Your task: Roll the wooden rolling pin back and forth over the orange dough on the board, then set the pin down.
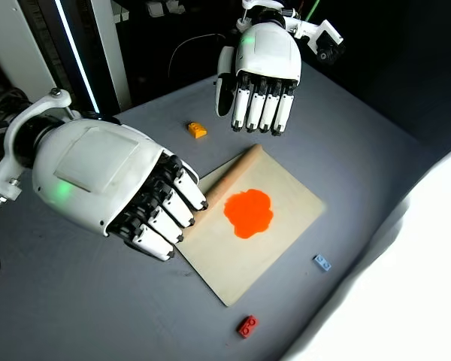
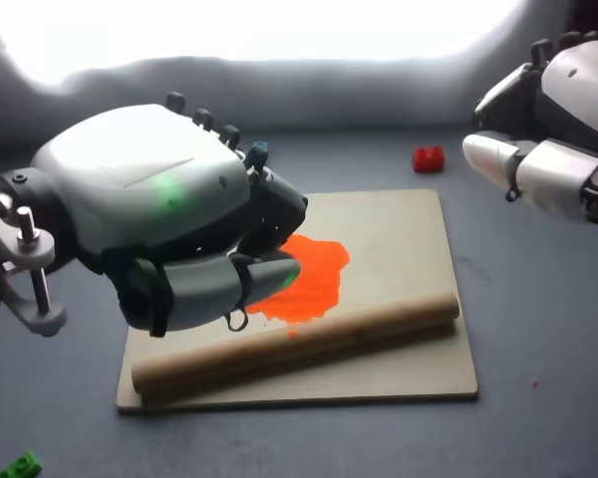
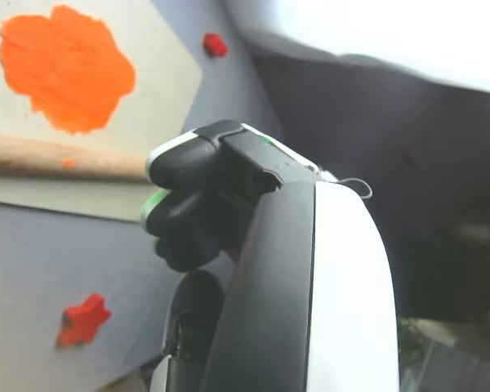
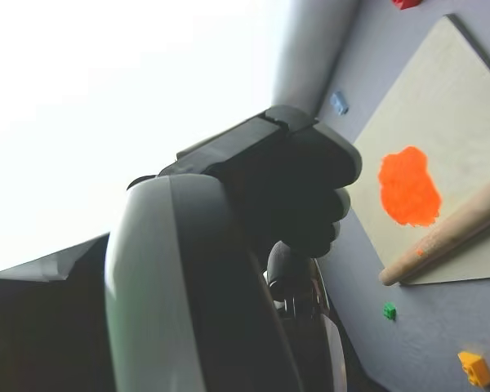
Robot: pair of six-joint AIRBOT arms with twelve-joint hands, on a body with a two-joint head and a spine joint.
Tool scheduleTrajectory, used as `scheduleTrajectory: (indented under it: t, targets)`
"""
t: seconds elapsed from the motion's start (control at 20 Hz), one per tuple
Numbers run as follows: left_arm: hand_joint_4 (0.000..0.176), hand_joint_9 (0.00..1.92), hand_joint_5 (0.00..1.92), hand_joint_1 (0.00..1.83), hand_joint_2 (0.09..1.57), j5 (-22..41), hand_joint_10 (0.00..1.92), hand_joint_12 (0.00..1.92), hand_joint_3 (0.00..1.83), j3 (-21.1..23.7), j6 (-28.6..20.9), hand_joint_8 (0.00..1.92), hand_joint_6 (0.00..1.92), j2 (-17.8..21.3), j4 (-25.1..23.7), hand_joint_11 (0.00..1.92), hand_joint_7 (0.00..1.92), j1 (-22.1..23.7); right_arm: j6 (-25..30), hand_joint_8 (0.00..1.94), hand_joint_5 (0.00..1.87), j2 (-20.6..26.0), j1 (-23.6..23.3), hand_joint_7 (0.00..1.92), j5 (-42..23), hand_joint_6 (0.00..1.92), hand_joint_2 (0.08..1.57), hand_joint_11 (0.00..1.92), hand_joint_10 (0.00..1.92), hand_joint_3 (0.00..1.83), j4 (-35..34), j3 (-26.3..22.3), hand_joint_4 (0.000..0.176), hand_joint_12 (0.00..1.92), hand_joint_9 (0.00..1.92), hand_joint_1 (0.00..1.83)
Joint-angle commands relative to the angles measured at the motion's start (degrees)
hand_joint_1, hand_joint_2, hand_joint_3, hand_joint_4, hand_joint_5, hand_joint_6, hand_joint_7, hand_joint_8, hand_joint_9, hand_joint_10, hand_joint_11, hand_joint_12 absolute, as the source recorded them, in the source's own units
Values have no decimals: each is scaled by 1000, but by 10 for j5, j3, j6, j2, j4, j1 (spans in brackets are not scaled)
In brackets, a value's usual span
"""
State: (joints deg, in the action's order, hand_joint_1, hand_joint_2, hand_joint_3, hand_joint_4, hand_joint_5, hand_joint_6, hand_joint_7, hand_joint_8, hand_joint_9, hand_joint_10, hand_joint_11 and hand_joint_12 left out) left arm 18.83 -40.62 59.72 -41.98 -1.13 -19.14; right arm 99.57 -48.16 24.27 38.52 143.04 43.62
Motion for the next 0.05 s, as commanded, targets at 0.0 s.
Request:
scheduleTrajectory:
  t: [0.0]
  targets:
    - [0,1004,805,261,1549,65,1921,1921,4,2,0,1842,1825,5,-2,784,1018,9,8,1811,971,5,-10,1094,46,1767,1472,1058,1921,0,32,1,0,1921,1121,490]
